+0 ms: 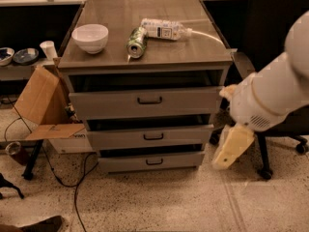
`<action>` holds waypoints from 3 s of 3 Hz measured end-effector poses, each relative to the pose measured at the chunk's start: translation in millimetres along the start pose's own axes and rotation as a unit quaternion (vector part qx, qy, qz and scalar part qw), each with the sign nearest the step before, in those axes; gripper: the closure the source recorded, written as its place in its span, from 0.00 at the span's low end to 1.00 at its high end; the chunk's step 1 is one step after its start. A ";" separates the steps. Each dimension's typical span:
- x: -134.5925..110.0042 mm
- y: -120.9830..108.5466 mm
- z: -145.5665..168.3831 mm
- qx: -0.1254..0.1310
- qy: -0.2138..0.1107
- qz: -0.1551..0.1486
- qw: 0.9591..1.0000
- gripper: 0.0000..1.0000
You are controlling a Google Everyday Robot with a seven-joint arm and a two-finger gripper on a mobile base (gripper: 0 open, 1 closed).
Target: Open bottom drawer
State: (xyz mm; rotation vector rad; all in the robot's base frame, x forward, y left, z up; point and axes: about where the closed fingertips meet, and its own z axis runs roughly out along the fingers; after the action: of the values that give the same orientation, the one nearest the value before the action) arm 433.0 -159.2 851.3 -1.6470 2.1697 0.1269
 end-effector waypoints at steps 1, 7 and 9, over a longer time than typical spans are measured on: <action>-16.1 42.1 96.5 -0.054 -0.030 0.024 0.998 0.00; -118.7 -2.9 359.8 -0.092 -0.086 0.103 0.987 0.00; -124.0 8.6 471.9 -0.191 0.002 0.113 0.975 0.00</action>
Offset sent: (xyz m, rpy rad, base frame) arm 0.0983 0.2265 -0.2848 0.2955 0.1520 -0.2617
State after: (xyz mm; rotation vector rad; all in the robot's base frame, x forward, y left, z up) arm 577.6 103.4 466.3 -1.5778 2.4425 0.6429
